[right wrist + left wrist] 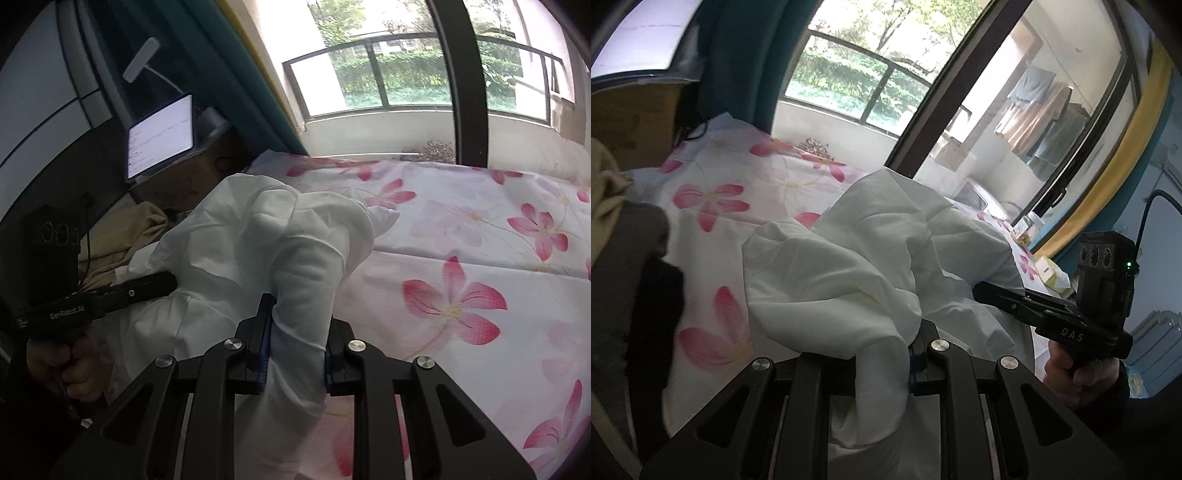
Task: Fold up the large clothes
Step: 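Lift the white jacket bundle with both grippers and carry it toward the beige blanket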
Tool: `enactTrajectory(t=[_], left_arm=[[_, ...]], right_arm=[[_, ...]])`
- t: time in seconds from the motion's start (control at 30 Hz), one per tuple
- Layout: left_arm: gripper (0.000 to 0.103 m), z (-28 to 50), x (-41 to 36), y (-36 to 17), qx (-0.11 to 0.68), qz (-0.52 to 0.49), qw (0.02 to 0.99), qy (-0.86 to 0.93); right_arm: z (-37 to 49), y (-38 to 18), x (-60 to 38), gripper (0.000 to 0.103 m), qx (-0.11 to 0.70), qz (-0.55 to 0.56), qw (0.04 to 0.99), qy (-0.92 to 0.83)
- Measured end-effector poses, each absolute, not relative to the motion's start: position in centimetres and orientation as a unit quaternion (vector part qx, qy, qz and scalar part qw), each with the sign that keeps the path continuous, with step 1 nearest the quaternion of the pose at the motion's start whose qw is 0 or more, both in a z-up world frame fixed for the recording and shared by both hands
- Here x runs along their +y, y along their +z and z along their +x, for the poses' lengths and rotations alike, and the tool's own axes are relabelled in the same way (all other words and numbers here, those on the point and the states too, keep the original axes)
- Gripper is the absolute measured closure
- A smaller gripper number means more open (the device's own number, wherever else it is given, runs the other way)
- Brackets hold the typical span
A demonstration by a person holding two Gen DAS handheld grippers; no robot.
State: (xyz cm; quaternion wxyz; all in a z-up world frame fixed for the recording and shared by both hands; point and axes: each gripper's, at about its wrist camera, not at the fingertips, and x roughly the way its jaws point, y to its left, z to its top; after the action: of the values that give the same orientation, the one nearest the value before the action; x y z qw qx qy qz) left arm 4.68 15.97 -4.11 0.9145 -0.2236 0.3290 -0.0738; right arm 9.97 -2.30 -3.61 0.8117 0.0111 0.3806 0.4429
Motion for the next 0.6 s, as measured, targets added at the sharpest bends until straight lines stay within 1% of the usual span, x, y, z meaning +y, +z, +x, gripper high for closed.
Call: enactTrajectory(t=[0.6], left_arm=[[0.086,-3.6,18.4,-3.1,0.301,-0.211,0.930,-0.030]], right_arm=[[3.0,-2.2,1.2,0.082,0.355,-0.013,0.802,0.480]])
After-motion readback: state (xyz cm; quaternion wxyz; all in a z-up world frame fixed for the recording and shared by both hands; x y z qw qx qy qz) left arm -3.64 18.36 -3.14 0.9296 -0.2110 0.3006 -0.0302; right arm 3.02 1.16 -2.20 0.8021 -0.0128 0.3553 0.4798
